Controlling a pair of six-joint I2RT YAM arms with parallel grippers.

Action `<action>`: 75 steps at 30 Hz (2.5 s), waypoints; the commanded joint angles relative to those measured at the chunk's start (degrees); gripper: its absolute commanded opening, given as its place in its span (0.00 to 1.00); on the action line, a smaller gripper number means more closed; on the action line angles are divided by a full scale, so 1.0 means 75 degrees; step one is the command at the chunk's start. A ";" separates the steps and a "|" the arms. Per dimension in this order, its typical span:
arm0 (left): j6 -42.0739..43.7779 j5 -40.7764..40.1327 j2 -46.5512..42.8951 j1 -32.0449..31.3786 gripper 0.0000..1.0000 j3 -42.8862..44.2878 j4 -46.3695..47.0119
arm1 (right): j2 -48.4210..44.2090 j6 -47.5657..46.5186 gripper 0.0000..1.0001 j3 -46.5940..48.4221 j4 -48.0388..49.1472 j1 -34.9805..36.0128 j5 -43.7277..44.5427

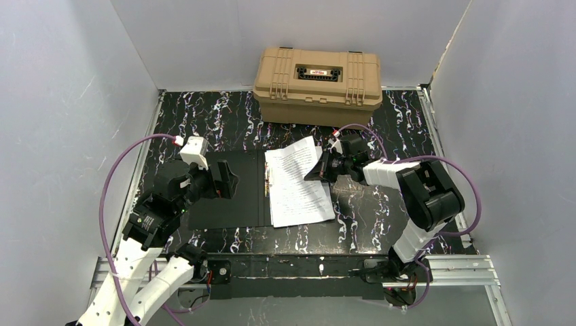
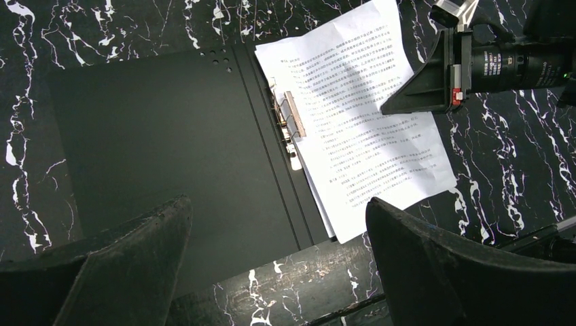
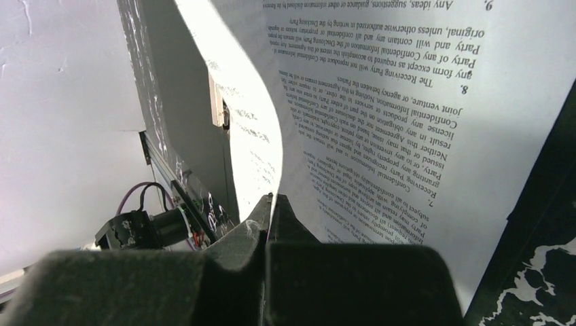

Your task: Put the files into the folder

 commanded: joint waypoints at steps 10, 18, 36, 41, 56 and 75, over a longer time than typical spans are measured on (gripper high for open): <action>0.0099 -0.0117 0.0062 0.0027 0.98 -0.0111 0.0030 | -0.0129 0.0502 0.01 -0.0132 0.0718 -0.0099 0.0213; 0.0098 -0.0108 0.0051 0.0027 0.98 -0.0111 0.0032 | -0.0630 0.0208 0.01 -0.0122 0.0116 -0.0255 0.0629; 0.0100 -0.0091 0.0084 0.0024 0.98 -0.0116 0.0029 | -0.0349 0.0090 0.01 -0.0021 0.0109 -0.0239 0.0421; 0.0091 -0.0070 0.0125 0.0024 0.98 -0.0099 0.0032 | -0.0163 -0.0221 0.01 0.0185 -0.0155 -0.0233 0.0334; 0.0095 -0.0058 0.0185 0.0027 0.98 -0.0089 0.0036 | 0.0032 -0.0553 0.07 0.0476 -0.0662 -0.0213 0.0450; 0.0081 -0.0082 0.0127 0.0021 0.98 -0.0099 -0.0007 | -0.0614 -0.1701 0.66 0.0908 -0.2573 -0.0183 0.2476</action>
